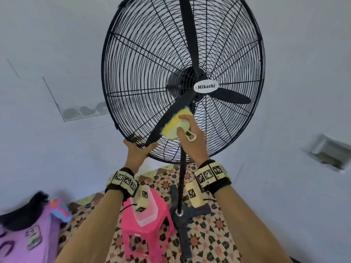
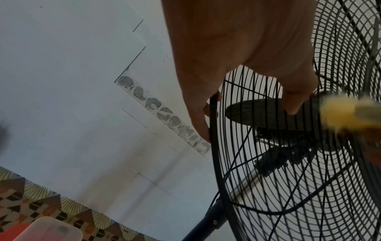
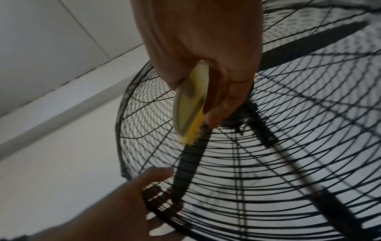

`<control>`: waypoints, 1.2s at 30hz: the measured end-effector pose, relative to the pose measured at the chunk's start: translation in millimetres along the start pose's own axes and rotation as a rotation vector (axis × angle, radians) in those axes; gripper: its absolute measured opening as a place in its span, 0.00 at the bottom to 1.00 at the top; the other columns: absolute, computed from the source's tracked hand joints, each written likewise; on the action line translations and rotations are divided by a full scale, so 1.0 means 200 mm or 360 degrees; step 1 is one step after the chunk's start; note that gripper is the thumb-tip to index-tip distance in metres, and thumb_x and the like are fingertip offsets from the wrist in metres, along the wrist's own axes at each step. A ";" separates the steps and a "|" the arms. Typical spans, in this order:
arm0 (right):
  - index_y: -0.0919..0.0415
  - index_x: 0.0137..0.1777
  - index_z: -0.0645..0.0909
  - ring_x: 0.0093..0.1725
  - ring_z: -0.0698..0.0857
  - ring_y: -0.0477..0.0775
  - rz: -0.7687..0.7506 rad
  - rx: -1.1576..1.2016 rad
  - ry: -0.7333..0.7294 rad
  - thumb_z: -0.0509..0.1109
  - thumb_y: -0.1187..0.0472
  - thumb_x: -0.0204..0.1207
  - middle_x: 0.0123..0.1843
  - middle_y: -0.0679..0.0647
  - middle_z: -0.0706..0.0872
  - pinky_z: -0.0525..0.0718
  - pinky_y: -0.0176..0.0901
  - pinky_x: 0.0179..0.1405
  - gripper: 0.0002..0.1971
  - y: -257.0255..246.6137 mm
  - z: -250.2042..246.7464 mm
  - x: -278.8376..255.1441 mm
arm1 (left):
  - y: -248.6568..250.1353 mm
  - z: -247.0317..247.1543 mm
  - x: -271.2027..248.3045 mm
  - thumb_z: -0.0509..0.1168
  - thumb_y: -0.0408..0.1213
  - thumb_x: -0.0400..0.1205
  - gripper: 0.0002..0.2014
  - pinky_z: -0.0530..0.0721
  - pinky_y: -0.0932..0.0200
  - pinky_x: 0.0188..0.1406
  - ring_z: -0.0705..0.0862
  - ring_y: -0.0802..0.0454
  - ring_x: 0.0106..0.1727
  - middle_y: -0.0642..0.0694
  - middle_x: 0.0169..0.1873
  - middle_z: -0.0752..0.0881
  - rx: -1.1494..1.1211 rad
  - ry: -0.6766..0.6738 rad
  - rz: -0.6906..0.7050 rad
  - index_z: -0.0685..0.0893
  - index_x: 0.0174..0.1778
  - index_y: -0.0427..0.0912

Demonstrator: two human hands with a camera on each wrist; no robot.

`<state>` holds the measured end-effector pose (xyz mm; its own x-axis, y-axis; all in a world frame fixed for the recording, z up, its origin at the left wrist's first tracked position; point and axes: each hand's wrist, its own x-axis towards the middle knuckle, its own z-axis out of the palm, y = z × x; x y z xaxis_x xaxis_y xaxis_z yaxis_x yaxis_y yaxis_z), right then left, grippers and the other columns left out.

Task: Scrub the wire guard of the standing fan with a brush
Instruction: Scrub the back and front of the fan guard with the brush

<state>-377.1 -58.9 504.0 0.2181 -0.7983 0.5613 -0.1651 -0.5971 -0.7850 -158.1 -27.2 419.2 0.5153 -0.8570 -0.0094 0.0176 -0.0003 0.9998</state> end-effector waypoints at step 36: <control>0.46 0.84 0.69 0.49 0.91 0.52 0.0339 0.0390 0.0207 0.69 0.67 0.85 0.63 0.46 0.80 0.94 0.50 0.34 0.30 -0.03 -0.09 0.12 | 0.01 0.02 0.01 0.88 0.56 0.61 0.71 0.83 0.34 0.72 0.77 0.39 0.77 0.43 0.80 0.71 0.0066 0.0047 -0.0054 0.41 0.86 0.46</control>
<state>-388.5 -77.0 527.2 0.0764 -0.9156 0.3947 0.0455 -0.3922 -0.9187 -160.3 -30.7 420.5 0.5399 -0.8406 -0.0432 0.0003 -0.0512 0.9987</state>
